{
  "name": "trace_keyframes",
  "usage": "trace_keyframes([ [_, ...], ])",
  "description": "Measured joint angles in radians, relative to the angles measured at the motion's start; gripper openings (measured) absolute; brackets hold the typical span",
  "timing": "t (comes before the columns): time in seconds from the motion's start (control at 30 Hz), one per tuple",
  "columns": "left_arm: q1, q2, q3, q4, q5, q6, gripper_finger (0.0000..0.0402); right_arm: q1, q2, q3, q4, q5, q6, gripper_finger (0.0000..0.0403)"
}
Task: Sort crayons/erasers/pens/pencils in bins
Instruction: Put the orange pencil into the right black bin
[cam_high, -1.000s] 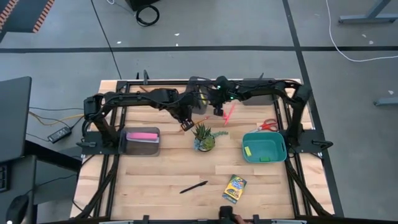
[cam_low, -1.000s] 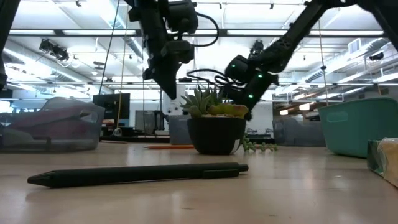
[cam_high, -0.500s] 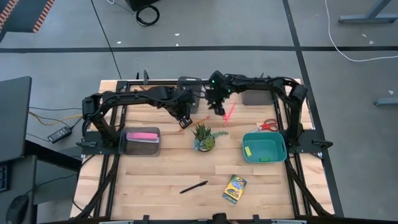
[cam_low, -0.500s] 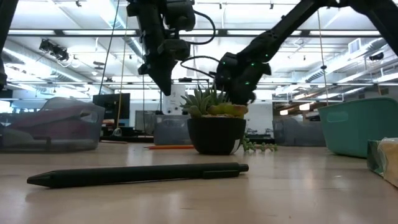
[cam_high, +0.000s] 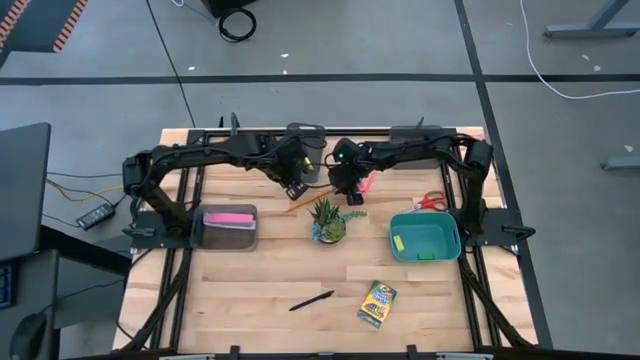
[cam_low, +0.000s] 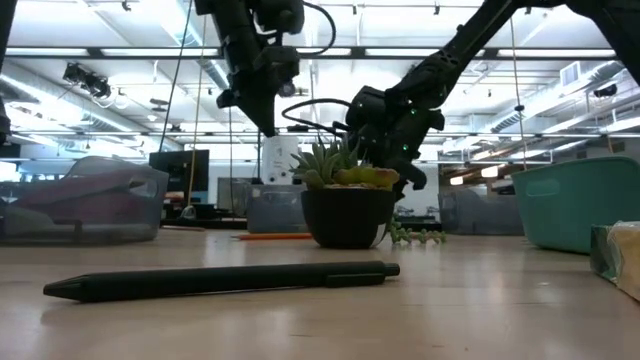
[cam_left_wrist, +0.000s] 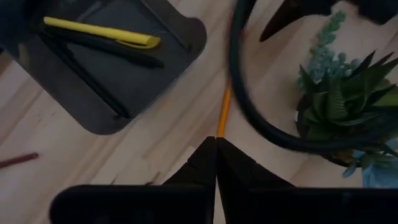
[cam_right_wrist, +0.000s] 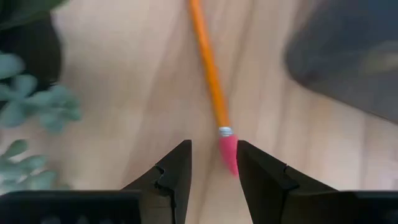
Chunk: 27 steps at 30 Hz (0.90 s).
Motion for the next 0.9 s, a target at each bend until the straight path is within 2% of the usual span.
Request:
trace_keyframes([
  [0.27, 0.0, -0.02, 0.0, -0.002, 0.0, 0.0, 0.0006, -0.001, 0.0, 0.0, 0.023, 0.016, 0.008, 0.0134],
  [0.53, 0.0, -0.02, 0.0, -0.002, 0.0, 0.0, 0.0021, 0.001, 0.058, -0.002, 0.071, 0.015, -0.011, 0.0134],
  [0.73, -0.001, -0.02, 0.0, -0.007, 0.0, 0.001, 0.0005, 0.002, 0.079, 0.004, 0.077, 0.006, 0.004, 0.0133],
  [0.9, -0.001, -0.02, 0.0, -0.011, 0.0, 0.001, 0.0016, -0.001, 0.08, 0.005, 0.04, 0.014, -0.004, 0.011],
])
